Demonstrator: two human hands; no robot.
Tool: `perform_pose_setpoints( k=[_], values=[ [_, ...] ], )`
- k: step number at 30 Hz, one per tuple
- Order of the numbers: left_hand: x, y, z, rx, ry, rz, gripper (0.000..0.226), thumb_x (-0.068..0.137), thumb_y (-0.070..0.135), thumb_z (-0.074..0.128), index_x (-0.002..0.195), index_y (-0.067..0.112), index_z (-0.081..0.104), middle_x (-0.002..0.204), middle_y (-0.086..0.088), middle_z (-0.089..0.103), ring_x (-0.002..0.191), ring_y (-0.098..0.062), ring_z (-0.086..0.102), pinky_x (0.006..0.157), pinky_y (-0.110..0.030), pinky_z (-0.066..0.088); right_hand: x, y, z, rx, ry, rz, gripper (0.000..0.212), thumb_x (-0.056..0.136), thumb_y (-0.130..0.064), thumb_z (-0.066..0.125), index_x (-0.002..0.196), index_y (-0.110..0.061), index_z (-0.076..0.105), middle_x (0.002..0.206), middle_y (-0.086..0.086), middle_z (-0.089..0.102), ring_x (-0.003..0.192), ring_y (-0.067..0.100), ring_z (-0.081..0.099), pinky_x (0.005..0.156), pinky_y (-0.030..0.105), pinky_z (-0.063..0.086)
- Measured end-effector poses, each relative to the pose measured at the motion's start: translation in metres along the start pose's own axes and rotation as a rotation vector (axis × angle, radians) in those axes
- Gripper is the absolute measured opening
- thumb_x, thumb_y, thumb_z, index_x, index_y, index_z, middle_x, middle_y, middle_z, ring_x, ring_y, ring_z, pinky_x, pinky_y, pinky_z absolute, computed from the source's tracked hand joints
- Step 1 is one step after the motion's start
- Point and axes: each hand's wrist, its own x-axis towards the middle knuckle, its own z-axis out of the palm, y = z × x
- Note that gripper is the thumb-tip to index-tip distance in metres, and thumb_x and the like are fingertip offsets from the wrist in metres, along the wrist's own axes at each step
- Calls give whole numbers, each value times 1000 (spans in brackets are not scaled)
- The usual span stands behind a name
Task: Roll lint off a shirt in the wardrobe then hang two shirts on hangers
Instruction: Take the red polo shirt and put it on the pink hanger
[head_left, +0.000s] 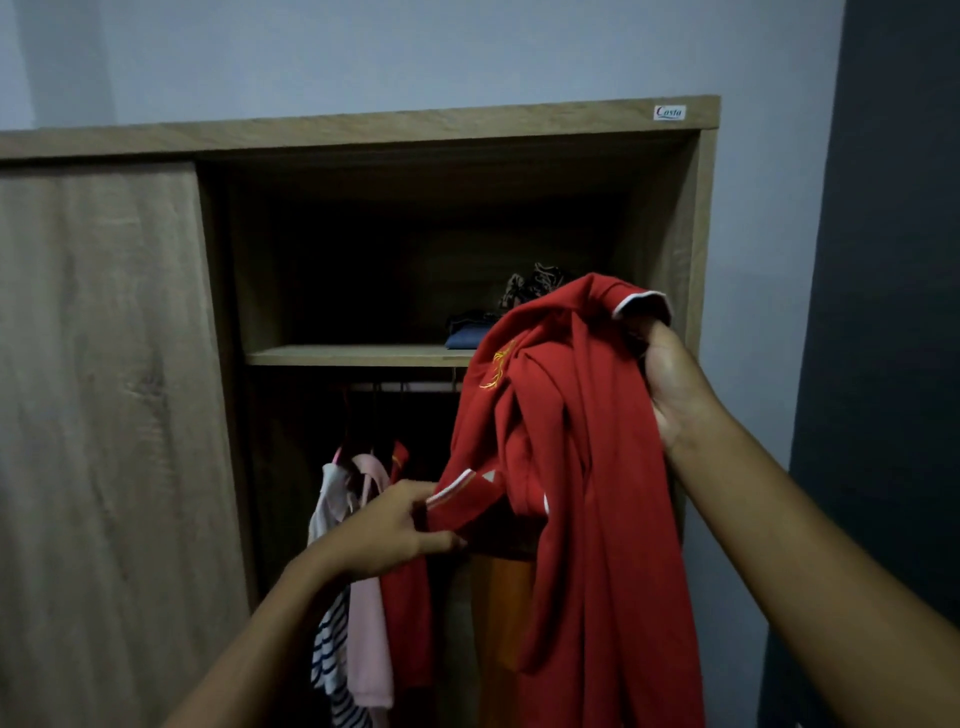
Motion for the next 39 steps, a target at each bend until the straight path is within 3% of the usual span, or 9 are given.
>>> perform_pose_setpoints(
  k=[5,8,12,17,23,27,30,32,39],
  values=[
    [8,5,-12,-208,265,73,45,75,12,64,117,29,66,109,-2,74,97,-11,65,90,-33,52,14,9,-23,-187,122,22,38,88,-26,61,120,-6,65,108,20,73,96,29,72,84,44,59],
    [16,17,-17,-331,396,79,31,87,12,62,115,24,66,106,1,73,99,-10,65,90,-26,52,18,25,-40,-518,164,105,32,95,-17,50,123,-5,63,112,24,69,97,34,68,81,45,58],
    [26,42,-23,-154,442,125,22,94,7,56,104,22,69,97,6,71,93,-4,63,85,-19,48,4,49,-48,-1113,-82,219,35,94,-7,54,127,-20,55,111,5,69,90,20,64,74,34,52],
    [40,52,-24,169,304,95,12,80,15,62,90,20,66,86,1,69,81,-17,65,77,-34,52,-15,67,-25,-1215,-396,93,76,82,0,68,147,-25,35,133,2,54,117,16,59,96,31,53],
    [38,52,-8,393,265,107,29,73,21,57,96,28,72,93,11,72,92,-7,66,86,-38,53,-25,84,-8,-1405,-466,-114,57,78,-20,73,130,-29,52,95,-6,69,74,2,67,64,20,53],
    [39,43,-16,378,348,106,29,76,18,63,103,23,73,100,7,73,97,-9,66,89,-38,54,-22,89,-12,-1377,-450,11,77,78,-33,78,144,-32,39,102,-9,67,81,0,68,68,17,51],
    [40,38,-17,387,354,105,31,79,17,69,110,20,72,104,5,72,99,-8,66,90,-36,54,-19,102,-8,-1422,-380,-63,46,80,-20,72,124,-25,62,92,-6,71,71,-3,65,59,15,48],
    [41,31,-17,434,380,103,34,79,28,66,111,21,71,104,5,70,98,-10,64,88,-35,53,-12,108,-6,-1466,-296,-137,23,80,-12,63,99,-18,74,84,-1,74,72,6,66,62,28,54],
    [23,-36,-22,496,386,-76,29,80,10,60,105,16,74,98,1,70,91,-18,65,80,-24,46,29,111,-34,-1305,106,-157,21,82,-10,50,66,-4,62,61,8,62,58,15,53,57,29,40]
  ],
)
